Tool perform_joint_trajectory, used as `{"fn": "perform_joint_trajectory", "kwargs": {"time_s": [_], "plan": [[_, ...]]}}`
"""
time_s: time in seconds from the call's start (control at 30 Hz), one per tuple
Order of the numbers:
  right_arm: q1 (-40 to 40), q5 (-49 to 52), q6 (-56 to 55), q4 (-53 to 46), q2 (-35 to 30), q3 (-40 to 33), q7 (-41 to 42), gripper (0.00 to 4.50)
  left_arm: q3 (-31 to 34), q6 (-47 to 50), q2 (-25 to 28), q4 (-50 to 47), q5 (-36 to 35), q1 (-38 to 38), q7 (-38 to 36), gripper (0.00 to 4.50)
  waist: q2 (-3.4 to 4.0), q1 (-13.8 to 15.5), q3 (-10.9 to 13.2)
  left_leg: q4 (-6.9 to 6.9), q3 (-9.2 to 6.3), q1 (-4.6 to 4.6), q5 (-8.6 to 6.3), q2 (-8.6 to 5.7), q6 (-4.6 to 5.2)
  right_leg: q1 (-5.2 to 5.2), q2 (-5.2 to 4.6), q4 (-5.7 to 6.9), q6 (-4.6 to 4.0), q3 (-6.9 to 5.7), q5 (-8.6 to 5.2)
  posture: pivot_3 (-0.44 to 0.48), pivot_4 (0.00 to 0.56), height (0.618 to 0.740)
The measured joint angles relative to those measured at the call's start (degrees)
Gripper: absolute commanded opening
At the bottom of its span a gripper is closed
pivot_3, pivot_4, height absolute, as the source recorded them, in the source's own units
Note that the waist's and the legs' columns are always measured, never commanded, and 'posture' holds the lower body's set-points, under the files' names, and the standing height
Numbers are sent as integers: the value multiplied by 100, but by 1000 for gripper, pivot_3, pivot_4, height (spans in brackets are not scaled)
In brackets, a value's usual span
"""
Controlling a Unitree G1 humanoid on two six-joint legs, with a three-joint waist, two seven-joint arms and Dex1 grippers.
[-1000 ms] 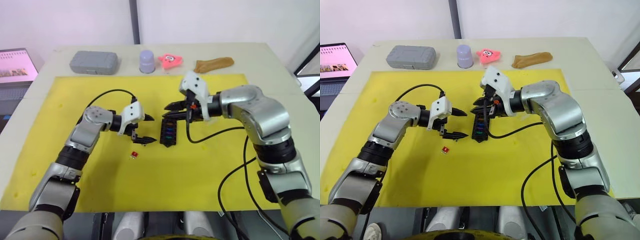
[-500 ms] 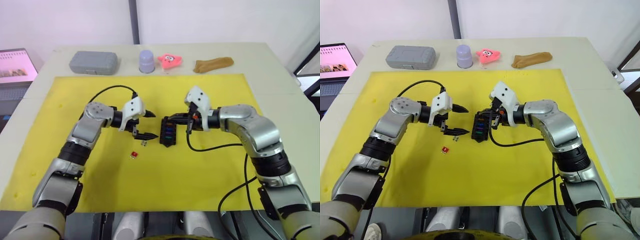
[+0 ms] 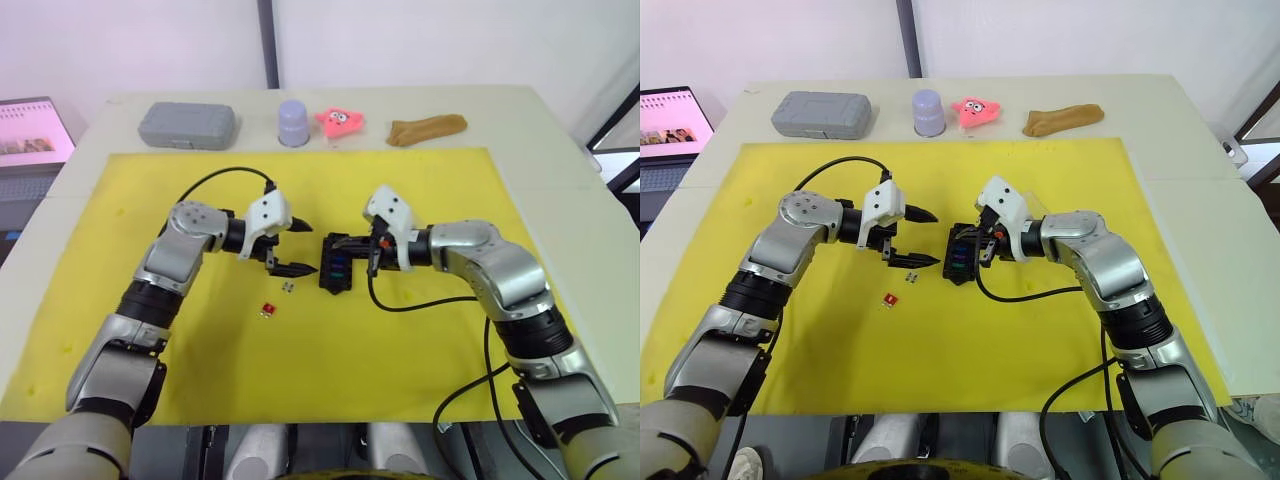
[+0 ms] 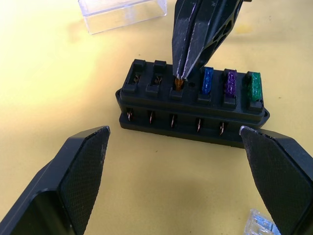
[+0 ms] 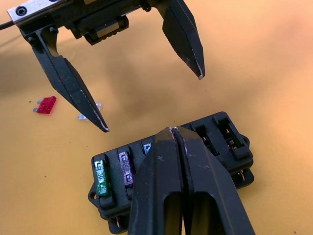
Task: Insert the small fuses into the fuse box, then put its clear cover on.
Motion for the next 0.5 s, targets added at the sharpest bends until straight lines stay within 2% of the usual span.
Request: {"fn": "perform_joint_trajectory", "kwargs": {"time_s": [0.5], "plan": [[-74, -102, -251, 369, -33, 127, 186, 31, 0, 2, 0, -4, -2, 0, 33, 4500, 0, 15, -5, 0, -3, 13, 0, 0, 0, 16, 1, -3, 0, 0, 0, 0, 150, 740]]}}
